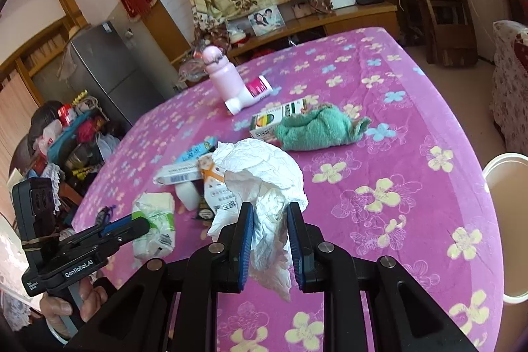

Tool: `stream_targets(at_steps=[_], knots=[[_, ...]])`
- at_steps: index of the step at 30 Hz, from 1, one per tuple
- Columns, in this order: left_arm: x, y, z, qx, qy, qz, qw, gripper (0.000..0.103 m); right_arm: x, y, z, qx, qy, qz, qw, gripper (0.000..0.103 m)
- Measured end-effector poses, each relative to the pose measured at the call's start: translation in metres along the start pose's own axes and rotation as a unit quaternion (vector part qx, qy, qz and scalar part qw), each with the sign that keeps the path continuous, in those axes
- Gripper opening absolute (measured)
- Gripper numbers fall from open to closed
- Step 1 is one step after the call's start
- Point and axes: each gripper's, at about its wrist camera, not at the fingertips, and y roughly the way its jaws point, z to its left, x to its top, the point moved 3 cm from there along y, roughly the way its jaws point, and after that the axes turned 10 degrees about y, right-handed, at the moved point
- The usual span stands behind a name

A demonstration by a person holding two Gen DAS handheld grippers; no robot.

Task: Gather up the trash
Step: 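Carry tissue and packet over the white bucket and open both tools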

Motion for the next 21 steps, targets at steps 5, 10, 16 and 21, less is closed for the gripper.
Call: stream_targets(at_steps=[5,10,16,21], knots=[[0.014,-0.004,-0.020,-0.008,0.013,-0.014,0.9998,0.024,0.002,-0.014,0.001,-0.005,-0.004,-0.013,1.000,0.020],[0.025,0.000,-0.039,-0.011,0.027,-0.018,0.9994,0.024,0.004,-0.025,-0.001,-0.015,-0.008,-0.022,1.000,0.020],[0.036,0.012,-0.064,-0.016,0.045,-0.015,0.9987,0.024,0.007,-0.038,-0.014,-0.027,-0.001,-0.034,0.999,0.020],[0.043,0.023,-0.084,-0.024,0.060,-0.012,0.9978,0.024,0.011,-0.052,-0.031,-0.041,0.011,-0.047,0.998,0.020]])
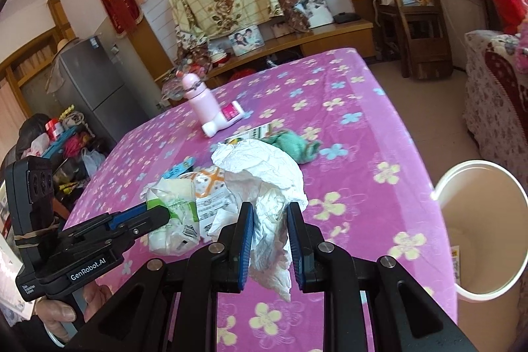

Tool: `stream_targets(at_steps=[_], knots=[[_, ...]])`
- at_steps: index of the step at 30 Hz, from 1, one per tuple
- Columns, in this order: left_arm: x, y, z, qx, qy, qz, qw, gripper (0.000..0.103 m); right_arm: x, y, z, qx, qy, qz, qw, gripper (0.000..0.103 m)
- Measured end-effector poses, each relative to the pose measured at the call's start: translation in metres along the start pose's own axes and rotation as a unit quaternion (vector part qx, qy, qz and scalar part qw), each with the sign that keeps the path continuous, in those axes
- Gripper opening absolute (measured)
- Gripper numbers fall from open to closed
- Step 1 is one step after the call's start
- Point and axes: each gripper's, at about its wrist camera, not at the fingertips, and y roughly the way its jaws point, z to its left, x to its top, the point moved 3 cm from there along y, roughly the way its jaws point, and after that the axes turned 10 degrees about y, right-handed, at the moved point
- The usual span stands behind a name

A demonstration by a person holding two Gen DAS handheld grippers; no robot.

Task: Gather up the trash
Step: 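Carry tissue and packet over the white bucket and open both tools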

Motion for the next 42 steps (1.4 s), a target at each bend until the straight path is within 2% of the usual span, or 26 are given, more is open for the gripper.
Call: stream_targets(at_steps=[13,27,36,42], knots=[[0.028,0.033,-0.057,-0.026,0.040,0.006,0.9988,0.024,0.010,-0.037,-0.060,-0.046,0.036,-0.026,0.998,0.020],[0.054,0.086,-0.136,-0.069,0.081,0.027,0.9940,0.024,0.017,-0.072,-0.140,-0.102,0.090,-0.047,0.990,0.020],[0.058,0.122,-0.182,-0.086,0.103,0.046,0.9899,0.024,0.013,-0.081,-0.194,-0.128,0.133,-0.045,0.982,0.020],[0.061,0.142,-0.203,-0.102,0.105,0.056,0.9877,0.024,0.008,-0.080,-0.216,-0.148,0.147,-0.037,0.977,0.020]])
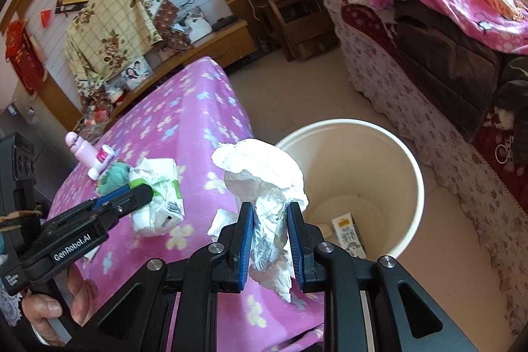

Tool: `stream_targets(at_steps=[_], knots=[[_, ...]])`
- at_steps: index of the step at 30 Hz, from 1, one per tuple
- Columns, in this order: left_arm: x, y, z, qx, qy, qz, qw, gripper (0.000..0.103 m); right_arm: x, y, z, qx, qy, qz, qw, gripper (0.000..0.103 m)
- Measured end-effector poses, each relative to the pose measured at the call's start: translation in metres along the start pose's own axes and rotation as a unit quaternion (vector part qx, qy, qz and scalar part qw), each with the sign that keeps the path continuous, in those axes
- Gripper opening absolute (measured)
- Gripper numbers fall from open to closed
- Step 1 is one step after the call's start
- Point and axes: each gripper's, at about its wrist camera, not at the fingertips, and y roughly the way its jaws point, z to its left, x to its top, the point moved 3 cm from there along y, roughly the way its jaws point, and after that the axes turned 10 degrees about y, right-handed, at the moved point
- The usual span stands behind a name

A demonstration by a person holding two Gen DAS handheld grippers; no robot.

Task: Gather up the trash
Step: 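Carry tissue and packet over the white bucket and open both tools, then return both open tools to the remaining trash on the table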

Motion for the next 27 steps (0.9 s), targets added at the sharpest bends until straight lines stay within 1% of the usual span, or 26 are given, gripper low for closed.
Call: stream_targets(at_steps=[10,13,14,15,16,18,20,22,27], knots=[[0.008,0.033,-0.021,-0.029,0.005,0.012,0.9995,0.024,0.002,0.015,-0.027,-0.031,0.021,0.006,0.999,0.020],[0.008,0.042,-0.025,-0.044,0.001,0.018,0.9989,0.027,0.003,0.019,-0.033,-0.048,0.022,-0.002,0.999,0.020],[0.008,0.045,-0.026,-0.046,0.000,0.021,0.9987,0.030,0.004,0.021,-0.033,-0.054,0.020,-0.005,0.998,0.028],[0.008,0.046,-0.026,-0.048,-0.002,0.024,0.9985,0.032,0.004,0.024,-0.035,-0.063,0.020,-0.004,0.998,0.047],[0.007,0.048,-0.025,-0.051,-0.005,0.027,0.9983,0.034,0.004,0.026,-0.037,-0.069,0.022,-0.003,0.997,0.054],[0.004,0.047,-0.023,-0.048,-0.008,0.026,0.9985,0.036,0.004,0.027,-0.039,-0.074,0.027,-0.004,0.997,0.056],[0.003,0.044,-0.020,-0.043,-0.007,0.022,0.9988,0.041,0.003,0.028,-0.040,-0.075,0.026,-0.003,0.997,0.056],[0.002,0.041,-0.018,-0.037,-0.006,0.021,0.9991,0.041,0.002,0.028,-0.039,-0.074,0.028,0.003,0.997,0.056],[-0.001,0.029,-0.012,-0.014,-0.001,0.012,0.9998,0.041,-0.001,0.023,-0.028,-0.070,0.015,0.000,0.997,0.056]])
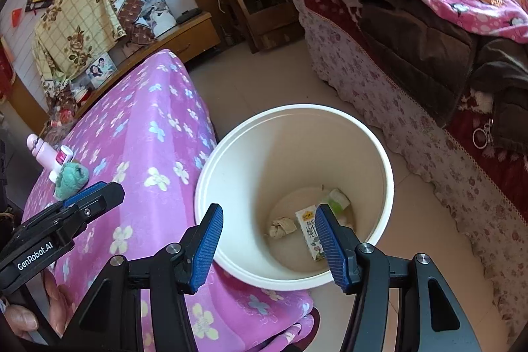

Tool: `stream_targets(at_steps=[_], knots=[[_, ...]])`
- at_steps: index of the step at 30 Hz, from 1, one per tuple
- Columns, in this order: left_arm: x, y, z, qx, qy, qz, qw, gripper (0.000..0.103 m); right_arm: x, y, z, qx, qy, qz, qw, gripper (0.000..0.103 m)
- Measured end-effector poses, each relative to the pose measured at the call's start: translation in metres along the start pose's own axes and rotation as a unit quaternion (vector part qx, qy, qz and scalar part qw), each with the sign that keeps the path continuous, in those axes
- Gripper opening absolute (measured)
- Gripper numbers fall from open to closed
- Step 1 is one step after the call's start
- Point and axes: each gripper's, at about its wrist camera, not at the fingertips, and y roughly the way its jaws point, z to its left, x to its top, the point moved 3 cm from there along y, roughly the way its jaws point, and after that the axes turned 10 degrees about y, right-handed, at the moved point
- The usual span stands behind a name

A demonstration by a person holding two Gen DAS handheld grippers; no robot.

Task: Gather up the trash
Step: 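Return both open tools to the remaining trash on the table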

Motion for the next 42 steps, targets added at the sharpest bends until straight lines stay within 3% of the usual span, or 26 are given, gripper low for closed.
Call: stream_targets(at_steps=[23,42], knots=[[-0.040,-0.079,0.056,0.085,-0.024,-0.042,0.9952,0.041,-0.021,-0.035,0.100,0.034,-0.074,-0.020,0.996,0.056],[-0.113,-0.158,0.165,0.178,-0.117,-0.048,0.9758,0.041,-0.076,-0.012,0.222,0.092,-0.158,0.028,0.983,0.063]])
